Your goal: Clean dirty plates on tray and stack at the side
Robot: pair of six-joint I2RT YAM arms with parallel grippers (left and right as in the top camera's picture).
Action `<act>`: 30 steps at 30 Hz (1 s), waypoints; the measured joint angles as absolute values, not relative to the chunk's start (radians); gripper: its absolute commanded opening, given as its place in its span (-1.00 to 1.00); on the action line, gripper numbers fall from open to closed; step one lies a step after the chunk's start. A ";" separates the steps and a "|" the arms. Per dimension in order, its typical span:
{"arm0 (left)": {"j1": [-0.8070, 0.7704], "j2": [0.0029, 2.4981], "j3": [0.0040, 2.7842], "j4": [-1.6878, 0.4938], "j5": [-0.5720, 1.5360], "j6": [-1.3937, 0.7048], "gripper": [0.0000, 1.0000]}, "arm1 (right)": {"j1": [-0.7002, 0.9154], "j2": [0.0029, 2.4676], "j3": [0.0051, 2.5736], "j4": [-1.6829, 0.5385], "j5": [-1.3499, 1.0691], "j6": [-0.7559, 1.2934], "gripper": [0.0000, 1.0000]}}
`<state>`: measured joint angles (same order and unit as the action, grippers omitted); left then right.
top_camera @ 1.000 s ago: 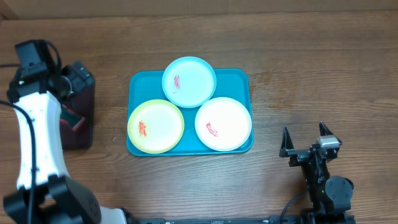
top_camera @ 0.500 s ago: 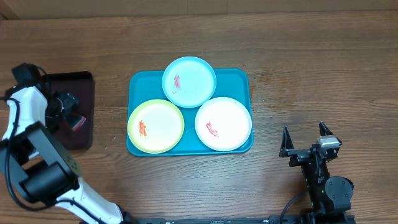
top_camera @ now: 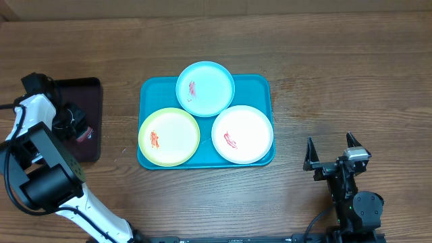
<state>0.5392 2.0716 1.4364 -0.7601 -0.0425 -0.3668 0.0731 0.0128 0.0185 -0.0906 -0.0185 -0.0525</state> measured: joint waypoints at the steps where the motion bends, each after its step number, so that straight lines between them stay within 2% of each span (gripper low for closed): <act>1: 0.539 2.072 1.436 -0.759 -0.043 -0.366 -0.76 | 0.073 0.013 0.019 -0.090 -0.018 -0.052 1.00; 2: 0.539 2.072 1.436 -0.759 -0.043 -0.367 -0.88 | 0.073 0.013 0.019 -0.090 -0.018 -0.052 1.00; 3: 0.539 2.072 1.436 -0.759 -0.043 -0.365 -0.92 | 0.073 0.013 0.018 -0.090 -0.018 -0.052 1.00; 6: 0.539 2.072 1.436 -0.763 -0.043 -0.364 -0.91 | 0.073 0.013 0.018 -0.091 -0.018 -0.052 1.00; 7: 0.539 2.072 1.436 -0.763 -0.043 -0.364 -0.82 | 0.073 0.013 0.019 -0.090 -0.018 -0.052 1.00; 8: 0.539 2.072 1.436 -0.763 -0.043 -0.364 -0.38 | 0.073 0.013 0.019 -0.090 -0.019 -0.052 1.00; 9: 0.539 2.072 1.436 -0.763 -0.043 -0.364 0.47 | 0.073 0.013 0.019 -0.090 -0.018 -0.052 1.00; 10: 0.539 2.072 1.436 -0.763 -0.043 -0.364 0.54 | 0.073 0.013 0.019 -0.091 -0.018 -0.052 1.00; 16: 0.539 2.072 1.436 -0.762 -0.043 -0.364 0.44 | 0.073 0.013 0.019 -0.090 -0.018 -0.053 1.00; 20: 0.539 2.071 1.436 -0.764 -0.043 -0.365 0.28 | 0.073 0.013 0.019 -0.090 -0.019 -0.053 1.00; 28: 0.539 2.072 1.436 -0.766 -0.043 -0.364 0.25 | 0.073 0.013 0.019 -0.090 -0.018 -0.052 1.00; 30: 0.539 2.072 1.436 -0.766 -0.043 -0.364 0.17 | 0.073 0.013 0.019 -0.091 -0.018 -0.052 1.00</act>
